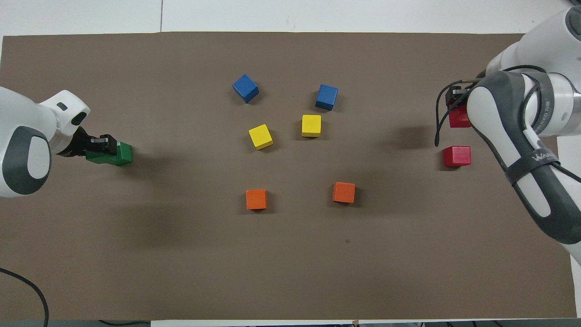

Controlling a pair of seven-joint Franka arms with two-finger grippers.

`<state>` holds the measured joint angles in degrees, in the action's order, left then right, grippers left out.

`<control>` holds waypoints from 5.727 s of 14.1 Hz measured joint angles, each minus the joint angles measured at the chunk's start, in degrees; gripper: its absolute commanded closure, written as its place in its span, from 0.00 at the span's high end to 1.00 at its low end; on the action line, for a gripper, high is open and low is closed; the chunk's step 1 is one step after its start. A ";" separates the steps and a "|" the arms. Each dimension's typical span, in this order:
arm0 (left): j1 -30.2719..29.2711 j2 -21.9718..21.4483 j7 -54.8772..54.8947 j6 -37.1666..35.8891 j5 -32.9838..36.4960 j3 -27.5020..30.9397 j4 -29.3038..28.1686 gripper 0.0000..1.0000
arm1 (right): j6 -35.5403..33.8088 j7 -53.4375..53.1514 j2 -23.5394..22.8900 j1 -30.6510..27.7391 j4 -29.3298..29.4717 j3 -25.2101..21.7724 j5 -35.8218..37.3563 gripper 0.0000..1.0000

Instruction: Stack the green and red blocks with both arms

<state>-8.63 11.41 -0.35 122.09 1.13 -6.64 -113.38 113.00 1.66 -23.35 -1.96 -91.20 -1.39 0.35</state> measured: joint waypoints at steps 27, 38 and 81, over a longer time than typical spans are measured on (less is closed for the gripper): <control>0.04 -0.37 -3.17 1.36 -0.22 -0.48 -1.38 1.00 | 9.49 -0.39 9.79 -0.75 -20.00 0.43 -0.01 0.00; 0.05 -8.07 -2.95 -21.82 -0.22 -0.54 13.84 1.00 | 9.72 -0.33 10.21 -2.19 -21.57 0.27 -0.01 0.00; 9.15 -10.60 -2.64 -32.59 -0.26 3.92 19.42 1.00 | 12.74 -0.34 10.83 -2.12 -21.95 0.35 -0.01 1.00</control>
<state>0.52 0.81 -2.98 89.50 0.87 -2.72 -93.96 125.74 1.32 -12.52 -4.07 -113.16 -1.04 0.34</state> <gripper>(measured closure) 0.000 0.000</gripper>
